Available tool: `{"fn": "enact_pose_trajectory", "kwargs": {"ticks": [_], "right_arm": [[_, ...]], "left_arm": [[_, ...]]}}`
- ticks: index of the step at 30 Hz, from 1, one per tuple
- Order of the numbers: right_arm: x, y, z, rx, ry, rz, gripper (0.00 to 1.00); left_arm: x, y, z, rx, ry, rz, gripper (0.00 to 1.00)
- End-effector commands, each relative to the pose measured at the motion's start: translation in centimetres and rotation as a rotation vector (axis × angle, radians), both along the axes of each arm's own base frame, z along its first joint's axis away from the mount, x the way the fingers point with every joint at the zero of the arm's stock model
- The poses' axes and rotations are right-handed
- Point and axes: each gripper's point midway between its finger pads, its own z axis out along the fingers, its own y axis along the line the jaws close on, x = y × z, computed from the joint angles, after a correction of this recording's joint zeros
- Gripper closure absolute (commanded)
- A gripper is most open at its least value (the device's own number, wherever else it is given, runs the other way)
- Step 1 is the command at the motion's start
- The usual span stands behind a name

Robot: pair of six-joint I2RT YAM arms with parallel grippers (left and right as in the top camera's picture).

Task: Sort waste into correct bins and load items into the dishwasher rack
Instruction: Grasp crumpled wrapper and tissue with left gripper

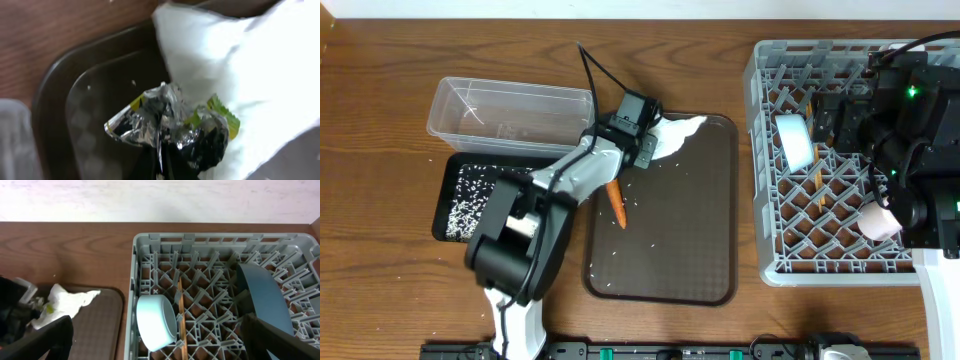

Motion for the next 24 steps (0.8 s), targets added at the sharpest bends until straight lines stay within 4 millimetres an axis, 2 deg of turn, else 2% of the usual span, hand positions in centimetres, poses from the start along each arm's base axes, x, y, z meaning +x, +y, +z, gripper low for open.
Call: {"fn": "enact_pose_trajectory", "kwargs": {"ticks": [1,4,8,10,12,16,19,20,22,23,24], "right_arm": [[-0.2,0.1,0.7,0.01,-0.016,-0.002,0.01],[-0.6,0.1,0.3,0.009,0.008,-0.002,0.01],[-1.0,0.1,-0.3,0.007,0.037,-0.002,0.01],[-1.3,0.1,-0.7,0.006,0.058,-0.003,0.01],[-1.6,0.0,-1.1,0.005,0.075,-0.003,0.01],[-2.0,0.0,-1.6,0.003,0.103,-0.003,0.01],[-2.2,0.0,-1.9,0.003,0.118,-0.003,0.01],[-2.3,0.0,-2.0,0.002,0.123,-0.003,0.01],[-2.4,0.0,-2.1,0.002,0.129,-0.003,0.01],[-2.4,0.0,-2.1,0.002,0.13,-0.003,0.01],[-2.4,0.0,-2.1,0.002,0.13,-0.003,0.01]], "left_arm": [[-0.1,-0.9,6.7,-0.05,-0.106,-0.017,0.94],[-1.5,-0.2,10.7,-0.067,-0.137,-0.015,0.94],[-2.6,1.0,13.8,-0.08,-0.171,-0.001,0.94],[-3.0,1.5,14.7,-0.084,-0.178,0.004,0.93],[-3.1,1.5,14.7,-0.087,-0.174,0.002,0.93],[-3.9,-0.4,13.9,-0.15,-0.122,-0.062,0.94],[-4.0,-0.7,13.9,-0.152,-0.124,-0.069,0.94],[-3.9,-0.8,14.0,-0.154,-0.127,-0.07,0.85],[-3.9,-0.8,14.0,-0.154,-0.128,-0.071,0.83],[-3.9,-0.8,14.0,-0.154,-0.127,-0.071,0.91],[-4.0,-0.8,13.9,-0.152,-0.124,-0.07,0.94]]}}
